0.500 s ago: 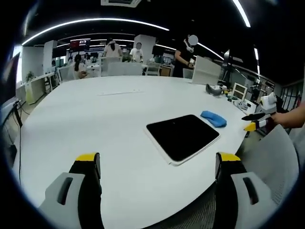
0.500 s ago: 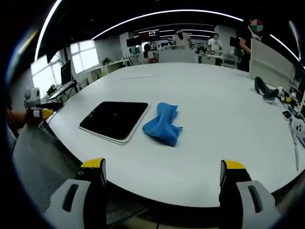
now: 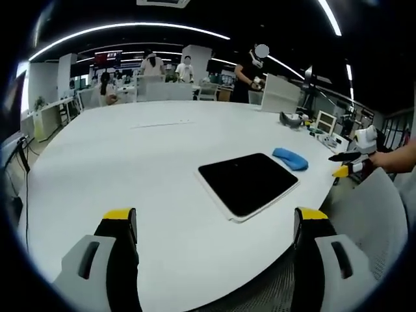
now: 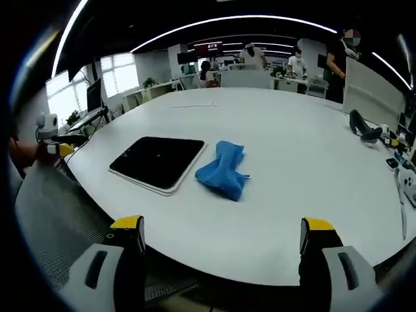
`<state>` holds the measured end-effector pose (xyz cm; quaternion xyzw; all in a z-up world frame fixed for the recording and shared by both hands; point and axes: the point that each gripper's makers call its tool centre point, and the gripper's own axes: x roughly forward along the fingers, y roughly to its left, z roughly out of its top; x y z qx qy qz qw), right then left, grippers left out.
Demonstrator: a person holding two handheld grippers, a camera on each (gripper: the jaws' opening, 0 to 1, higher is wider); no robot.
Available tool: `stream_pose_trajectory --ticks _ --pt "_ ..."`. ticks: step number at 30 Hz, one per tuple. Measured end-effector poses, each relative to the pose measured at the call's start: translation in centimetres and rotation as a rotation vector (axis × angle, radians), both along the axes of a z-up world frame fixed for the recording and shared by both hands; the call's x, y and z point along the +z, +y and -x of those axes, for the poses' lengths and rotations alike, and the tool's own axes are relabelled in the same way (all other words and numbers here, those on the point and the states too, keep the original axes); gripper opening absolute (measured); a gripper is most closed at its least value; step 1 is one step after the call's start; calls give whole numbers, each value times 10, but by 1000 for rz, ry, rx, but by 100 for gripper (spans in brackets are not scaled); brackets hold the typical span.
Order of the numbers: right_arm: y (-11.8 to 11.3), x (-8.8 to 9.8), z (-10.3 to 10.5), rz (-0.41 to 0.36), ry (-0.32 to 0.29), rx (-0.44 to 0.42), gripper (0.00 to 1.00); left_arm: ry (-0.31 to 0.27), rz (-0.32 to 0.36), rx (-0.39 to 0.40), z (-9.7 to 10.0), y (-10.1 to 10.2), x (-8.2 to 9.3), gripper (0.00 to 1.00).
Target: Wipe the mirror surface with the cleaning cloth until all visible marks leave the cleaned area.
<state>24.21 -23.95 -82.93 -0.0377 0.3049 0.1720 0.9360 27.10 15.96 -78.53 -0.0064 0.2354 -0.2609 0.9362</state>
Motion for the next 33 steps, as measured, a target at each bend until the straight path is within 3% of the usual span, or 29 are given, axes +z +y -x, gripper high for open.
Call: stream_pose_trajectory --ticks 2,5,7,10,18,20,29,33 --pt "4 -2 2 -35 40 1 98 -3 -2 -4 1 0 0 99" --pt "1 -1 0 -19 44 -4 98 -18 -10 -17 2 -2 2 99" --pt "-1 -4 5 -27 111 -26 98 -28 16 -12 1 -3 6 99" --pt "-3 2 -2 7 69 -9 98 -5 3 -18 1 -2 -1 99" --pt "-3 12 -15 34 58 -13 98 20 15 -33 3 -5 -2 99" --pt "-3 15 -17 38 58 -14 98 19 41 -37 1 -5 3 99" --pt "1 19 -23 -5 62 -34 98 -30 -30 -36 -2 18 7 99" --pt "3 14 -21 0 66 -34 98 -19 84 -28 5 11 11 99"
